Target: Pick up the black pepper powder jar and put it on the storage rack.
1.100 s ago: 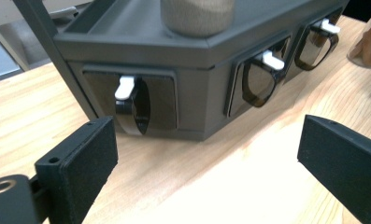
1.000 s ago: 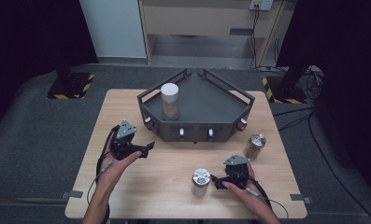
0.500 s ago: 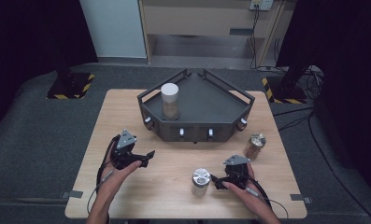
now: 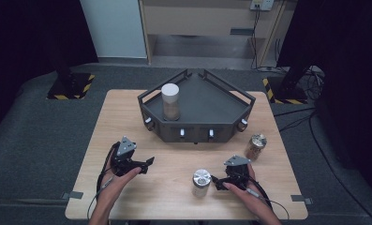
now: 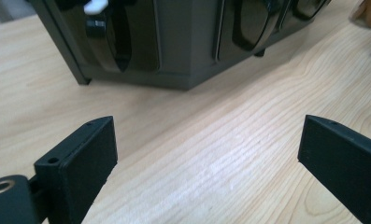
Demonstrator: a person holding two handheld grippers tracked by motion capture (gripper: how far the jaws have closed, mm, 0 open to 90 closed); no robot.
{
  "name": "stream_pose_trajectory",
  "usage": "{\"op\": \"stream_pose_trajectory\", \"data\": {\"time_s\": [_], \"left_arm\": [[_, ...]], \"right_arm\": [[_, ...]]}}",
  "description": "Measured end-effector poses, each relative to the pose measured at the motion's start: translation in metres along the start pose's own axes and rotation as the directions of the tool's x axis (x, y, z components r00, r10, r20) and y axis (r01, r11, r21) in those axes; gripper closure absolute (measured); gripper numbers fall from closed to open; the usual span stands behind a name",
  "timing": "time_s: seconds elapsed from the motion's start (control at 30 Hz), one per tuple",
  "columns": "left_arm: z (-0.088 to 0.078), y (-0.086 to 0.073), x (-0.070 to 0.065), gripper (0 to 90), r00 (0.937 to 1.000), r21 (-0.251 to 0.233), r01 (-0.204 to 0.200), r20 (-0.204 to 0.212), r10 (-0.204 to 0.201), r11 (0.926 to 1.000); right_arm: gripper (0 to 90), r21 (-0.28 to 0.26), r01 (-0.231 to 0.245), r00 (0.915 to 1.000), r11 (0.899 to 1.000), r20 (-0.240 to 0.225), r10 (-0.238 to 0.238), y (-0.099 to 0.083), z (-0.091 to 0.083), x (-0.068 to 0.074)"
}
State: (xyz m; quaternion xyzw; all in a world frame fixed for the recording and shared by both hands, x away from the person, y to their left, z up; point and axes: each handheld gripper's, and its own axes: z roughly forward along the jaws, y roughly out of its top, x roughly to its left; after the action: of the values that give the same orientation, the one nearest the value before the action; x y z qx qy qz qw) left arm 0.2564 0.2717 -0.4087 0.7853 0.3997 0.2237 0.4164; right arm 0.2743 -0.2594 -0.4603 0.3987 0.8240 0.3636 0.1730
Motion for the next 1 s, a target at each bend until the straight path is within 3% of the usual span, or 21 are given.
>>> {"op": "stream_pose_trajectory", "data": {"time_s": [0.3,0.67,0.87,1.0], "left_arm": [[0.002,-0.019,0.004,3.4,0.9991,0.032,0.04,-0.017,-0.039,0.9987],[0.007,-0.041,0.001,3.2,0.9967,0.098,0.062,-0.059,-0.057,0.9933],[0.009,-0.046,-0.001,2.9,0.9952,0.122,0.067,-0.08,-0.057,0.9903],[0.013,-0.042,-0.007,2.5,0.9922,0.162,0.062,-0.117,-0.043,0.9849]], "right_arm": [[0.6,0.0,0.0,1.0,1.0,0.0,0.0,0.0,0.0,0.0],[0.6,-0.001,0.0,1.0,1.0,0.0,0.0,0.0,0.0,0.0],[0.6,0.0,0.0,1.0,1.0,0.0,0.0,0.0,0.0,0.0],[0.6,0.0,-0.001,1.0,1.0,0.0,0.001,0.0,0.0,0.0]]}}
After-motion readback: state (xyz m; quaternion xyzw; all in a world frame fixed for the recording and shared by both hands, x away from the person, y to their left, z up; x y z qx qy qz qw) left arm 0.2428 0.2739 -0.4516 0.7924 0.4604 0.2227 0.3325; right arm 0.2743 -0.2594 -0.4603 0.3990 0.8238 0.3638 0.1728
